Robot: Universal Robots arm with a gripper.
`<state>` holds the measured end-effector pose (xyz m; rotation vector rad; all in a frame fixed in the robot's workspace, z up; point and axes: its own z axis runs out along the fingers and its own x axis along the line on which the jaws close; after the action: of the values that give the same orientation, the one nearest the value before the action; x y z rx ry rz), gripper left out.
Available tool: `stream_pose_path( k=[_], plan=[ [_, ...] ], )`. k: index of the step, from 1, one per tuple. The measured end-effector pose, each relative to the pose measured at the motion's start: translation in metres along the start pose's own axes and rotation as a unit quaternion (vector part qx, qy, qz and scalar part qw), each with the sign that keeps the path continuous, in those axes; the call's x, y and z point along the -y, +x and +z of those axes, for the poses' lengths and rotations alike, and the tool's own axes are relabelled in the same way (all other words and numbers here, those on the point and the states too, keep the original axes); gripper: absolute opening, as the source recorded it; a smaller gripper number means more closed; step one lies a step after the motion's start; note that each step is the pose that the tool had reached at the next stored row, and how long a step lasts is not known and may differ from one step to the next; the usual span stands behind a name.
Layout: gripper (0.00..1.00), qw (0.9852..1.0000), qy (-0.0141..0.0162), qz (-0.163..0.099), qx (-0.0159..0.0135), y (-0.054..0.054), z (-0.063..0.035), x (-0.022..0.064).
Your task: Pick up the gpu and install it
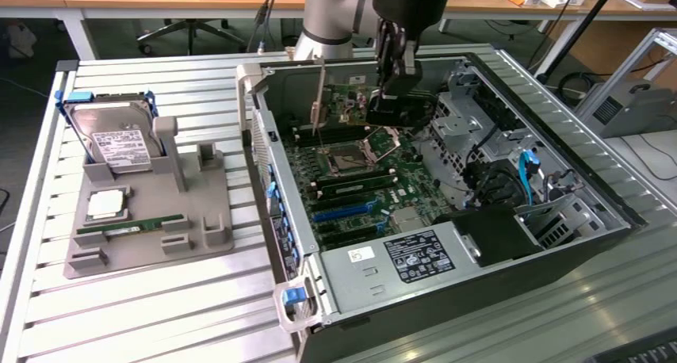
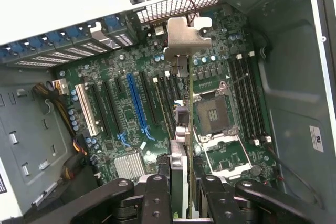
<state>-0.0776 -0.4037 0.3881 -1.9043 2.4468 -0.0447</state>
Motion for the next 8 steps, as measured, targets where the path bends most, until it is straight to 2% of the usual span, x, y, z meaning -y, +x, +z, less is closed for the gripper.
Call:
stream_pose_path(
  k=[8],
  plan=[
    [0.27,1.0,-0.0001,-0.007,0.0003,0.0001,0.0001,0.0]
  ],
)
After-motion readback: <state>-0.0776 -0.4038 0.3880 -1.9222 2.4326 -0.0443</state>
